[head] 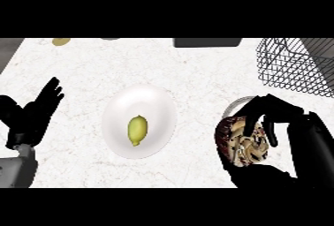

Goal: Pick the cupcake from the placemat and place it in the basket

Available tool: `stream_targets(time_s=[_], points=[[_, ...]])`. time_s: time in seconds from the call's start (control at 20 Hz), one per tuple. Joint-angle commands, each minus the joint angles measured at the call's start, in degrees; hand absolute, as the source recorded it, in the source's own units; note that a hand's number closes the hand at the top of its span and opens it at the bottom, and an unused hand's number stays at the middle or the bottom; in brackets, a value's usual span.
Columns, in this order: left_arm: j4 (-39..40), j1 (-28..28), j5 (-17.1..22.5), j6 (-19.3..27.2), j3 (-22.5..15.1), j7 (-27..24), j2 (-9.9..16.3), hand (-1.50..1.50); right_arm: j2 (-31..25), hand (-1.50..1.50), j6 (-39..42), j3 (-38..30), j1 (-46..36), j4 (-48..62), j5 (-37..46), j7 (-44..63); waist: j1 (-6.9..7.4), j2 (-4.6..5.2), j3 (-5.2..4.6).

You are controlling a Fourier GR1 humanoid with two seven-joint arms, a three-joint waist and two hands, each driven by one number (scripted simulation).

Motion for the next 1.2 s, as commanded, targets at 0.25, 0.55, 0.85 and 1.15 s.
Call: stream_targets(time_s=[0.25, 0.55, 0.85, 1.15], points=[[4.55, -4.09, -1.07, -1.49, 0.25, -1.09, -1.25, 0.00, -1.19, 1.50, 7.55, -15.94, -23.35, 7.34, -3.49, 13.36, 1.09, 0.56, 0.08], [-1.54, -0.85, -1.98, -0.66, -1.06, 1.96, -2.27, 0.00, -6.61, 1.50, 7.14, -20.32, -25.48, 19.57, 1.62, 6.78, 1.66, 0.51, 0.15], [-0.07, -0.74, -1.90, -1.53, 0.10, 0.75, -2.87, 0.00, -10.70, 1.50, 5.43, -27.31, -25.34, 29.50, 1.18, -1.54, 1.46, 0.51, 0.16], [-1.61, 0.31, -1.24, -3.70, 2.32, 0.31, -1.03, 0.00, -13.44, 1.50, 3.51, -31.73, -24.80, 41.39, -0.68, -13.54, 1.74, 0.48, 0.17]])
